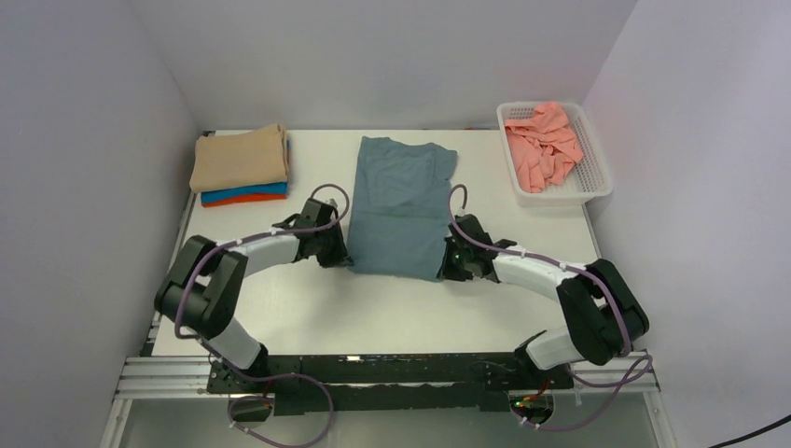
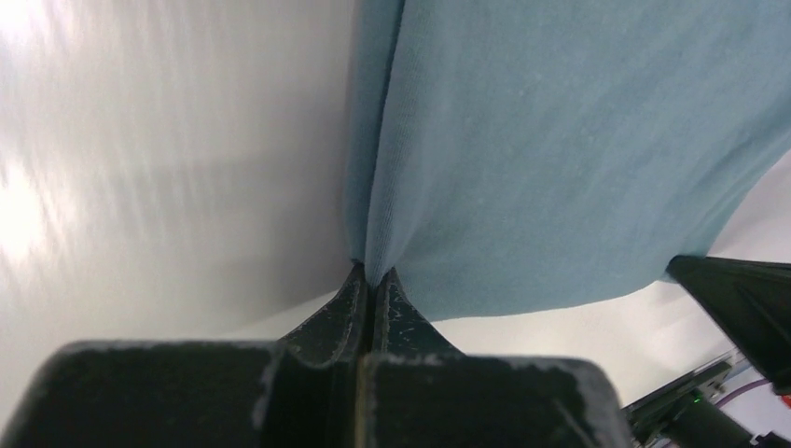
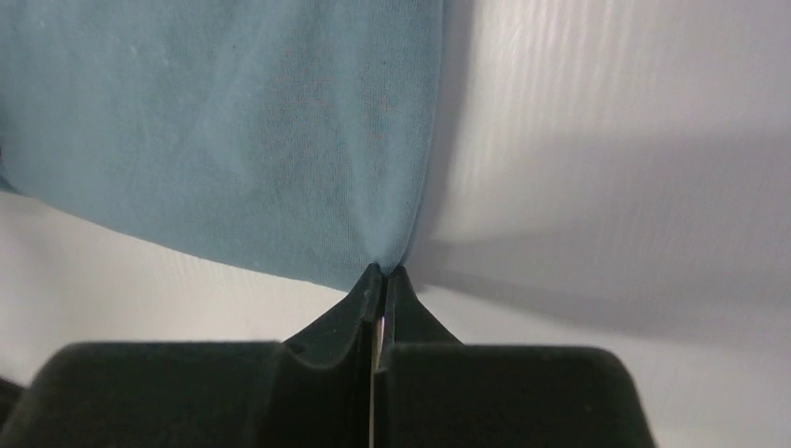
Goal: Fold and stack the t-shirts
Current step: Grab one side of the 2/3 rectangular tshirt with both arms, then fold the long partially folded tshirt into a neat square
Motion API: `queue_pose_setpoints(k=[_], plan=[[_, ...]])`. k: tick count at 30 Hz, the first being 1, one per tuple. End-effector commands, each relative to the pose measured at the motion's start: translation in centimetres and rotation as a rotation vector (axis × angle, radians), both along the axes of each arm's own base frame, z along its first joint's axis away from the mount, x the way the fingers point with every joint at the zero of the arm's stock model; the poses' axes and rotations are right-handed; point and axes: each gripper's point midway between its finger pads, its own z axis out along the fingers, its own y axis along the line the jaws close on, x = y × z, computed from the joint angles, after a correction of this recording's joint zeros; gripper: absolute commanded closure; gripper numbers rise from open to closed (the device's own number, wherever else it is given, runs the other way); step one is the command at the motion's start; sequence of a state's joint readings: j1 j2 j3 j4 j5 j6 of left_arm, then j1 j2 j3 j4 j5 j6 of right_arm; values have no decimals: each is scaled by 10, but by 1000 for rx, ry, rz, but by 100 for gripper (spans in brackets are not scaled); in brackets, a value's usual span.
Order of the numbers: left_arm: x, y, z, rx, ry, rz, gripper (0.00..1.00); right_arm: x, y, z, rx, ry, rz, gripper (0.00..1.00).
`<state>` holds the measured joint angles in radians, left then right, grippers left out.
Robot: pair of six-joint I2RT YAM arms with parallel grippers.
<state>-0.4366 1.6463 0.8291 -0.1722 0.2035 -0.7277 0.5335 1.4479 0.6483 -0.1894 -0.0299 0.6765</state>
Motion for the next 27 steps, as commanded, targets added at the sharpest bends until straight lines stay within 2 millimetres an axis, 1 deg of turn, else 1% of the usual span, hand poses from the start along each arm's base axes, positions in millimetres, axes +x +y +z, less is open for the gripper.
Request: queue_pose_setpoints(k=[1,3,6,7,9,12,15,17,19,20,21,23,25,27], plan=[[-62,32,-17,115,100,22,100,-40,6,16,25,54,122,100],[-80,40,-10,129,83,35,100,-62,7,25,50,84,176,100],[-107,55,7,171,57,16,100,-99,9,40,108,159,267,100],[-114,57,17,173,36,7,100,-112,12,46,136,180,304,100],[-131,57,28,166,27,-21,100,-132,21,61,214,198,367,100],[-151,53,49,122,9,-44,100,-157,37,85,322,213,452,100],[-166,57,69,95,-13,-31,100,-169,36,98,348,219,451,100],[-171,55,79,55,-36,-29,100,-171,34,108,364,193,444,100],[-169,49,90,4,-80,-44,100,-165,32,121,363,137,431,100],[-166,50,95,3,-102,-38,100,-160,31,127,357,103,425,100],[-160,50,103,2,-134,-32,100,-153,31,135,355,65,417,100],[-152,45,119,-11,-179,-47,100,-139,28,143,338,18,397,100],[-136,46,134,13,-249,-27,100,-122,24,148,304,-31,371,100],[-118,46,150,37,-313,4,100,-100,18,157,263,-95,331,100]])
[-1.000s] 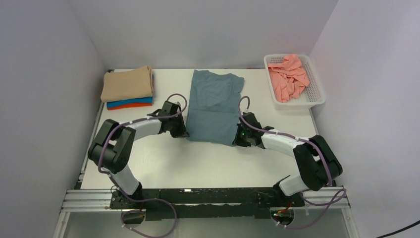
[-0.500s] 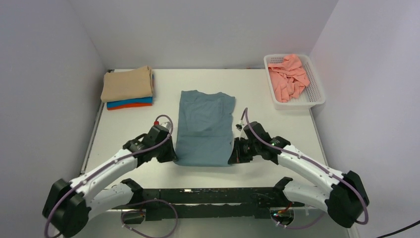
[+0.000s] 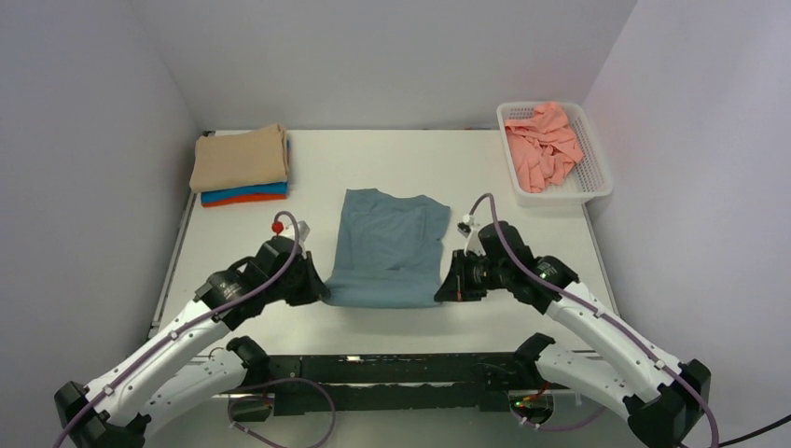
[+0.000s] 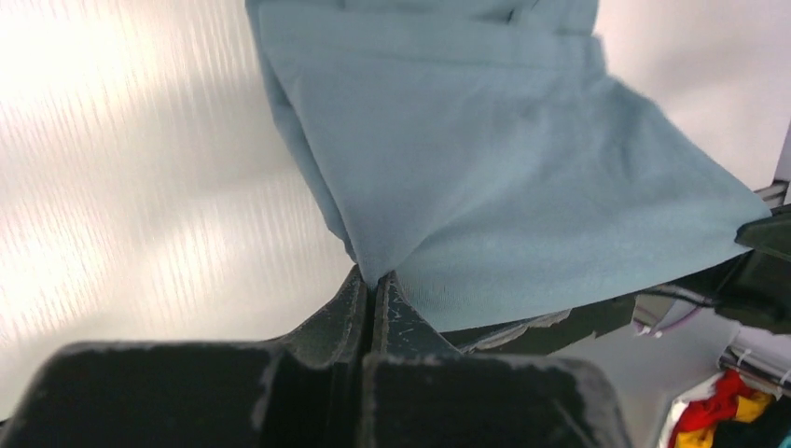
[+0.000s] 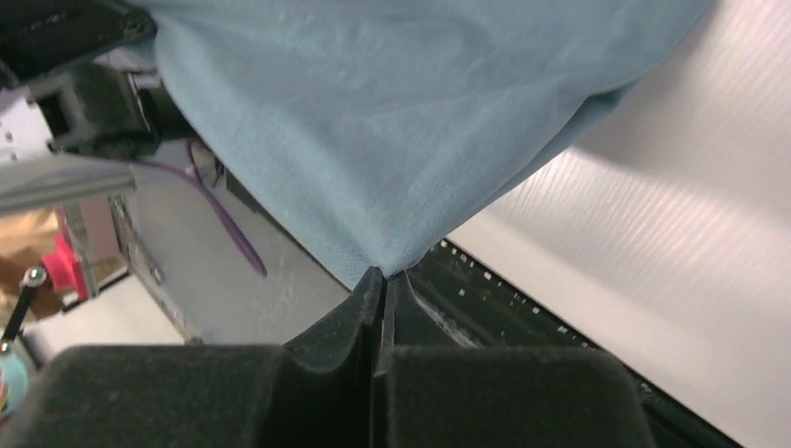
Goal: Fold and stack the t-shirts
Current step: Fold the long partially folded tshirt into a neat square
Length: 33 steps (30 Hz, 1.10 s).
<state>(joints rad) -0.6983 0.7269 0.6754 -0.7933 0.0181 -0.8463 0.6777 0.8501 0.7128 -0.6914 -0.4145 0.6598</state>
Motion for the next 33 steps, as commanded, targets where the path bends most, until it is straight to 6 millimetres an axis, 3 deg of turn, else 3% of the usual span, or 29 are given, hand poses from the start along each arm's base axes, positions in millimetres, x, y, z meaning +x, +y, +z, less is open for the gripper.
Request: queue_pose_setpoints(k=[1,5,8,15,21,33], plan=[[48,3,47,48,-196,86,100,48,-14,28,-54,-160,-107,100],[89,-3,74,69,-298,149,100,94,-25,45,-63,-251,-222,100],[121,-5,84,62,-300,188,100,129,-38,54,-67,-301,-321,100],[185,-9,98,89,-313,200,100,186,-49,65,-52,-344,-396,100],[225,-10,80,101,-267,211,100,229,-60,58,-52,-338,-436,100],[288,-4,23,169,-146,240,100,299,-67,1,-77,-253,-474,100]])
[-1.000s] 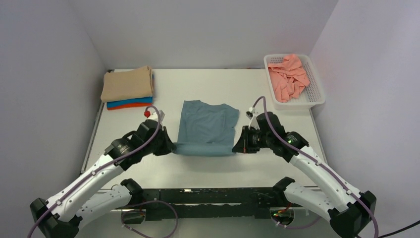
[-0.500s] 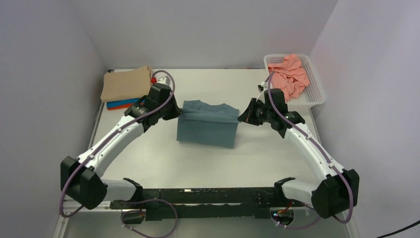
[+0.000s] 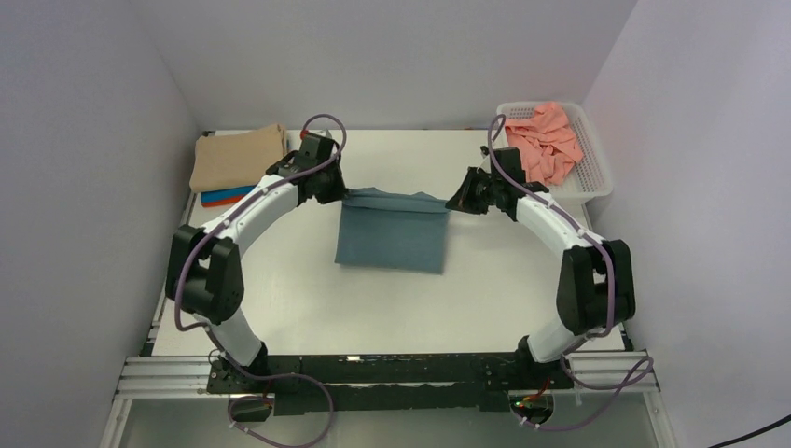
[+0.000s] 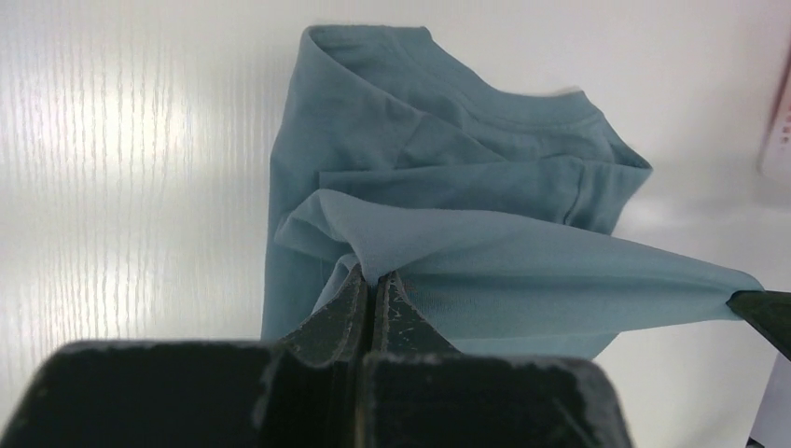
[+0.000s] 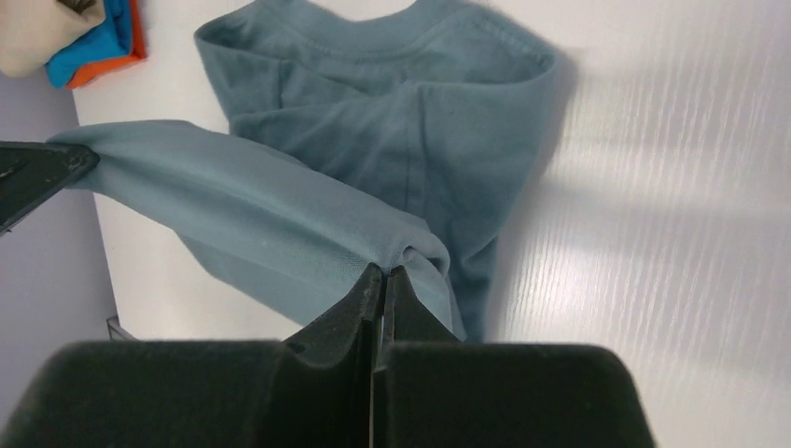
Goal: Fold and stack the t-shirts
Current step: Fold the long partially folded tshirt into a neat square
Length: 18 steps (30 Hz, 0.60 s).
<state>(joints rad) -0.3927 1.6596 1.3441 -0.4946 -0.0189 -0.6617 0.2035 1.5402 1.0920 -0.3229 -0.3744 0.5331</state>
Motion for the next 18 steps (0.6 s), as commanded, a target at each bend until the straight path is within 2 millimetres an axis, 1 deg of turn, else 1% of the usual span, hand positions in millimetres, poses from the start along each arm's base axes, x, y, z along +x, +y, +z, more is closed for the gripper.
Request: queue_pose_setpoints(k=[1,5,8,10,11,12,13,14,15,16,17,18], plan=[[34,20,-6,53,-21,42,100,46,-17,8,-46,-99,-60,100],[52,16,-27,34,21,37,100,66,-18,-7,-57,-97,-69,100],[67,18,-38,37,25,53,100,81,-21,-21,-75,-93,-86,100],[77,17,-47,33,35,56,93,92,-23,-34,-89,-82,-101,100],[83,15,-51,19,40,48,87,97,-23,-38,-94,-89,-105,100],[88,12,-54,7,38,40,79,104,-24,-42,-98,-99,-110,100],[93,9,-56,-8,37,28,72,112,-24,-45,-104,-113,-108,97],[98,6,-55,-22,28,19,66,121,-26,-47,-117,-129,-112,92],[104,3,-52,-36,10,9,54,133,-27,-45,-131,-152,-113,86],[108,1,-48,-43,2,2,43,141,-29,-45,-150,-156,-111,69],[111,-1,-41,-49,-10,-10,31,150,-29,-39,-166,-166,-100,40],[113,-3,-31,-53,-25,-22,22,156,-28,-31,-178,-171,-90,29]])
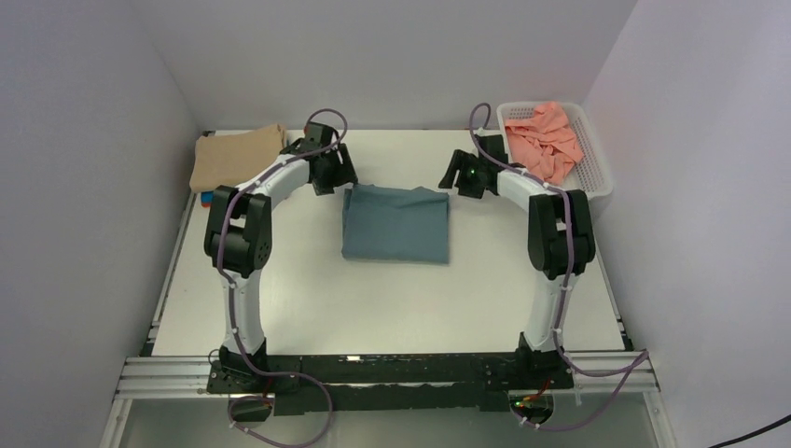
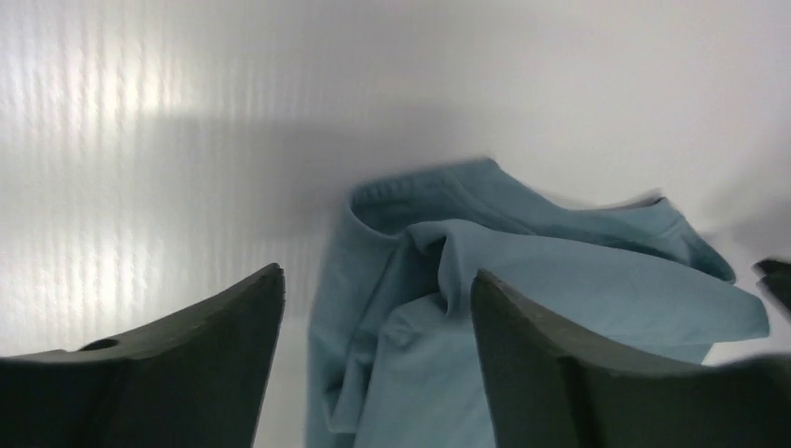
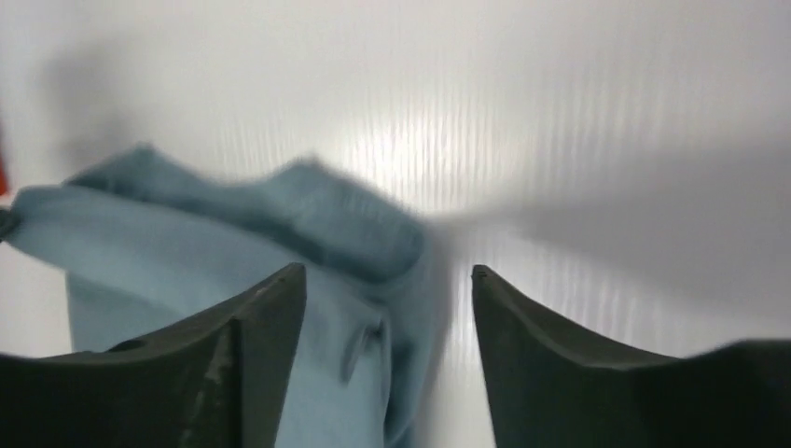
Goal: Fold and stack the t-shirts
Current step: Fold the long partially folded tshirt into a neat square
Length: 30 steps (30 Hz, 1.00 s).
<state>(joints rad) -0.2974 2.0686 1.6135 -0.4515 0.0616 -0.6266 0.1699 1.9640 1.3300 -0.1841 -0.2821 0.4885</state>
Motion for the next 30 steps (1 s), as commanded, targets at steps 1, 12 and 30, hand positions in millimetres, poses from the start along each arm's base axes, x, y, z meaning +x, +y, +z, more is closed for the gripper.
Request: queue_pose_setpoints(k=[1,12,30], plan=[[29,-9,57,-60,-152,-46,14,60,-14,54,-92,-189,-8,20],[-23,-84,94,-346,-239,-434,0,-37,67,96,320,-238,250,0],[22,-54,-33,-162,25,-228,0,31,63,-16,264,6,17,0]])
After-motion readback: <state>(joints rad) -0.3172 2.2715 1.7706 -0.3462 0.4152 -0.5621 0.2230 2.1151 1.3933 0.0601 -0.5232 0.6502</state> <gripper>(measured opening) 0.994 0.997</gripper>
